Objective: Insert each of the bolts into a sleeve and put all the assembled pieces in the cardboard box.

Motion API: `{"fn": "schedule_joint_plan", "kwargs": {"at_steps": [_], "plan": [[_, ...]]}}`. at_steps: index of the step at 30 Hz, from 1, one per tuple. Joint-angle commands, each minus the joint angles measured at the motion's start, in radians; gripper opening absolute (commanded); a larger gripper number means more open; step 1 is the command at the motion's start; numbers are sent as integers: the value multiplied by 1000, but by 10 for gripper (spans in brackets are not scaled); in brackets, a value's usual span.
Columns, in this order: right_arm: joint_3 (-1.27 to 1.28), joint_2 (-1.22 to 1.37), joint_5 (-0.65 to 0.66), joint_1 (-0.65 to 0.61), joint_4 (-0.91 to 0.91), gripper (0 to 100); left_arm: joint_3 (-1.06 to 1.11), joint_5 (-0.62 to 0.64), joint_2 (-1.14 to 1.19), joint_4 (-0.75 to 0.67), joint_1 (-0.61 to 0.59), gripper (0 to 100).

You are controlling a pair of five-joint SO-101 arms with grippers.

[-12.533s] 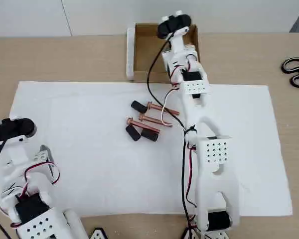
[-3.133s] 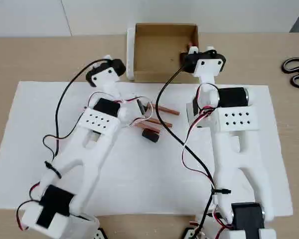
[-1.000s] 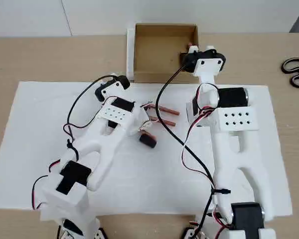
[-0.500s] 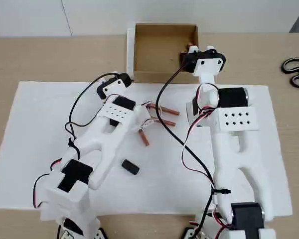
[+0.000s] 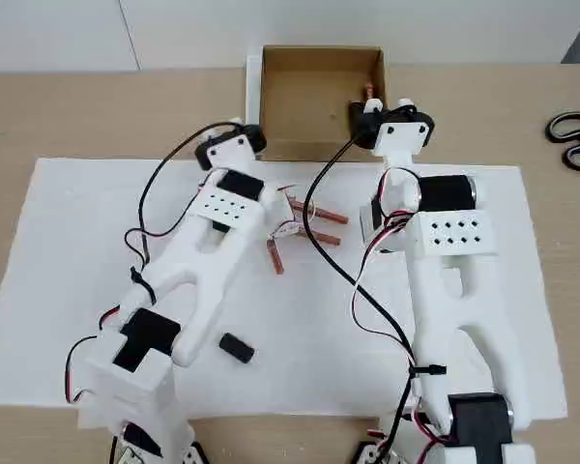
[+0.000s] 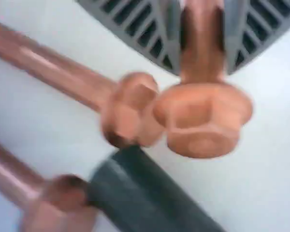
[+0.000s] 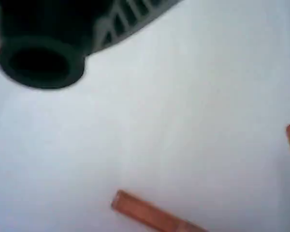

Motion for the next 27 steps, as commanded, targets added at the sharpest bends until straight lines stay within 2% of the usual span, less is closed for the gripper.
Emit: {"fn": "schedule_joint_plan", "kwargs": {"at_steps": [1, 7, 18, 21, 27], "plan": [[-6, -7, 8, 4, -18, 4, -116, -60, -8, 80, -8, 6], [-6, -7, 8, 5, -18, 4, -166, -158, -8, 132, -8, 6], [-6, -7, 9, 4, -18, 4, -174, -195, -11, 140, -38, 6], [-6, -7, 9, 7, -18, 4, -232, -304, -51, 249, -80, 6], [-8, -7, 9, 1, -18, 4, -291, -609, -87, 431, -229, 6]]}}
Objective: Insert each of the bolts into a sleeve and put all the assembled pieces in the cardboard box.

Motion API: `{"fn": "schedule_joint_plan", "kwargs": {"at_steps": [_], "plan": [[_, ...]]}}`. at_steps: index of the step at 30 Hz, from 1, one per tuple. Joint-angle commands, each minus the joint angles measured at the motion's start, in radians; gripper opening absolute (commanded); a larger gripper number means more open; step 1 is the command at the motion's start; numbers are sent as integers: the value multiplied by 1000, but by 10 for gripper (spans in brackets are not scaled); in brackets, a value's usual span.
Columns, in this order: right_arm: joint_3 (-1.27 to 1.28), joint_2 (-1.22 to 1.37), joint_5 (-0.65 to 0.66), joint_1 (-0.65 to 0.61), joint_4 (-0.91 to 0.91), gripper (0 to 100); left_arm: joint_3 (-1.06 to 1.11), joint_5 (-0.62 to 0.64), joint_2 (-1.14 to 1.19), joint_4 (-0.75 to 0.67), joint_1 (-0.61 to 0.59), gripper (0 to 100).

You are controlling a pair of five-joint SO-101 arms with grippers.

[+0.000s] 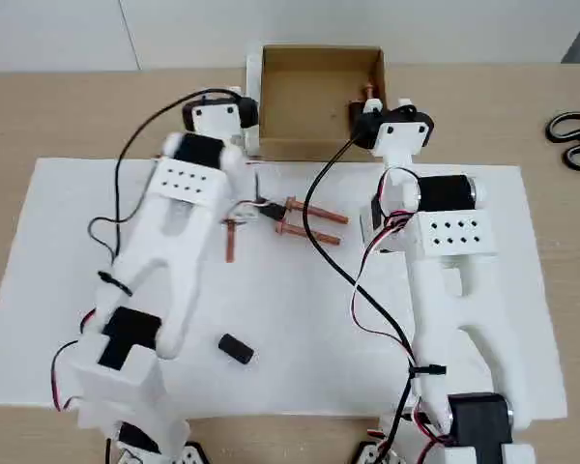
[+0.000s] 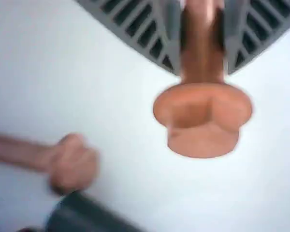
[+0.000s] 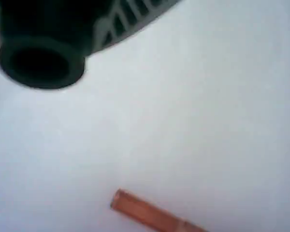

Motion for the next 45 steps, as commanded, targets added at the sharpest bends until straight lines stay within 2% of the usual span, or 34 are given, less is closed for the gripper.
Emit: {"fn": "schedule_joint_plan", "kwargs": {"at_steps": [1, 4, 6, 13, 18, 24, 36, 45], "plan": [[-8, -7, 9, 2, -21, 4, -50, -199, -61, 75, -98, 6], [-8, -7, 9, 2, -30, 4, -50, -379, 9, 86, -150, 6], [-8, -7, 9, 2, -30, 4, -50, -431, 77, 87, -164, 6], [-8, -7, 9, 2, -25, 4, -51, -431, 259, 43, -170, 8], [-5, -7, 9, 5, -22, 4, -56, -431, 259, 37, -167, 9], [-5, -7, 9, 5, -25, 4, -56, -434, 258, 41, -170, 80], [-5, -5, 8, 4, -30, 4, -67, -436, 170, 44, -164, 82], [-3, -5, 6, 4, -30, 4, 42, -436, 167, -64, -166, 82]]}}
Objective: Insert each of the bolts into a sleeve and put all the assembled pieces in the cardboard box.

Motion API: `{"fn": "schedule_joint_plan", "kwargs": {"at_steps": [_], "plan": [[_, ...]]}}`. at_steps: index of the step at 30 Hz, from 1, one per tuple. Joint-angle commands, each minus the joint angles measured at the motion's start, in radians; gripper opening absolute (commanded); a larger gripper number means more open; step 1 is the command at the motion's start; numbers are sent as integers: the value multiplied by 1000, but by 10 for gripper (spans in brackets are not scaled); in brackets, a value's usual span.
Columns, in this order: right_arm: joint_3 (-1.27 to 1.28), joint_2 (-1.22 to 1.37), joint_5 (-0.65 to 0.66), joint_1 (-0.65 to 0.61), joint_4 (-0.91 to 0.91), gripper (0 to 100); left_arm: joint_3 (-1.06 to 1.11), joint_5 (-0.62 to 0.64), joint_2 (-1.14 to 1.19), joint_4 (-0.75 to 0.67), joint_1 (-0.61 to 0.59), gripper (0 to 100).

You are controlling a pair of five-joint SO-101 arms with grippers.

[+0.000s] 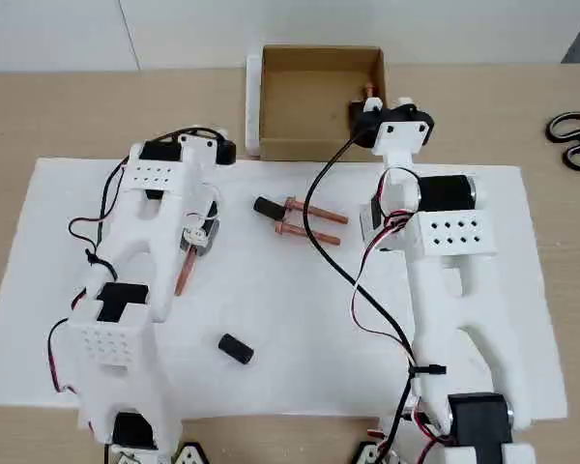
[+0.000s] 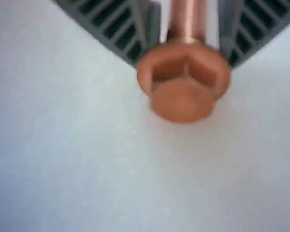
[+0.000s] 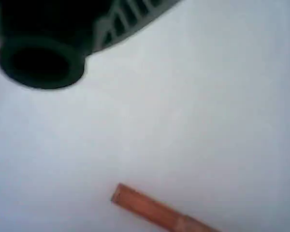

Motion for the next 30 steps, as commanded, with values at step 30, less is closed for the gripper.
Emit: {"fn": "schedule_joint_plan", "kwargs": {"at_steps": [30], "plan": [[-163, -97, 9, 10, 102, 4, -334, 15, -100, 212, -2, 6]]}}
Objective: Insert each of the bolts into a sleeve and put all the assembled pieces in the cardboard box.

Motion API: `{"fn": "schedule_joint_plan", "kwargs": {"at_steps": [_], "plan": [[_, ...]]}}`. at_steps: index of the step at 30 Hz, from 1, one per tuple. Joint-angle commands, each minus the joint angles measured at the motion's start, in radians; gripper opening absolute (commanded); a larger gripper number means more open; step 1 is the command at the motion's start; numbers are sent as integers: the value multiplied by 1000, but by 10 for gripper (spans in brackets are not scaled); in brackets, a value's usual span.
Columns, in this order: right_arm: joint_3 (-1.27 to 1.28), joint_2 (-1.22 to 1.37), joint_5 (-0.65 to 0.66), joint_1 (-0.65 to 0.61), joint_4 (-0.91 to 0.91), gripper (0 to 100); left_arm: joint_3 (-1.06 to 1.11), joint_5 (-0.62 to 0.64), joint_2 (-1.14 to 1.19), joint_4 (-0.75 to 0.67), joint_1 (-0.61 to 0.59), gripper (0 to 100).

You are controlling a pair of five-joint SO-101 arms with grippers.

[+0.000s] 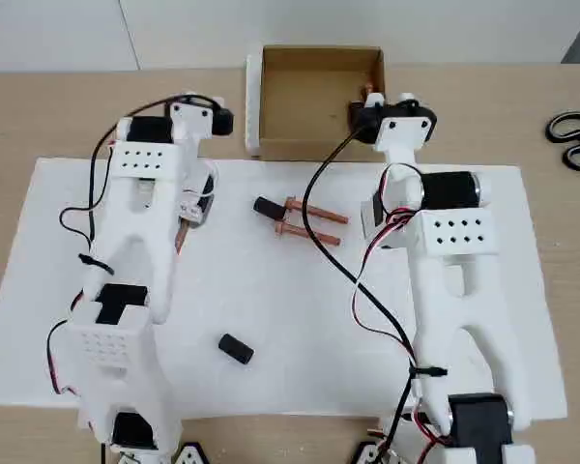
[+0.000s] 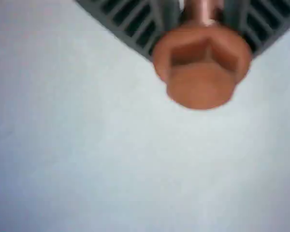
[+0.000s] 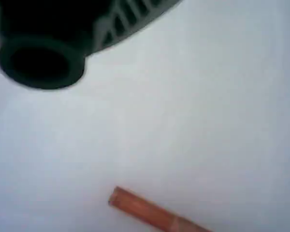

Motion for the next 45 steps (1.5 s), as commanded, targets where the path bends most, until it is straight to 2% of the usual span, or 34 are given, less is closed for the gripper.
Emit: {"fn": "schedule_joint_plan", "kwargs": {"at_steps": [1, 10, 19, 25, 33, 40, 45], "plan": [[-107, -114, 9, 10, 42, 4, -59, 17, -101, 29, -2, 6], [-92, -456, 11, 8, 59, 4, -53, 20, -212, 29, -2, 6], [195, -946, 12, 8, 58, 4, 48, 29, -292, 29, -2, 6], [445, -1182, 11, 10, 27, 3, 56, 29, -350, 29, 2, 6], [594, -1288, 51, 7, 7, 3, 56, 29, -420, 29, -5, 6], [637, -1290, -127, 8, -31, 4, 56, 29, -422, 29, -5, 6], [641, -1290, -161, 7, -35, 4, 58, 29, -422, 29, 2, 6]]}}
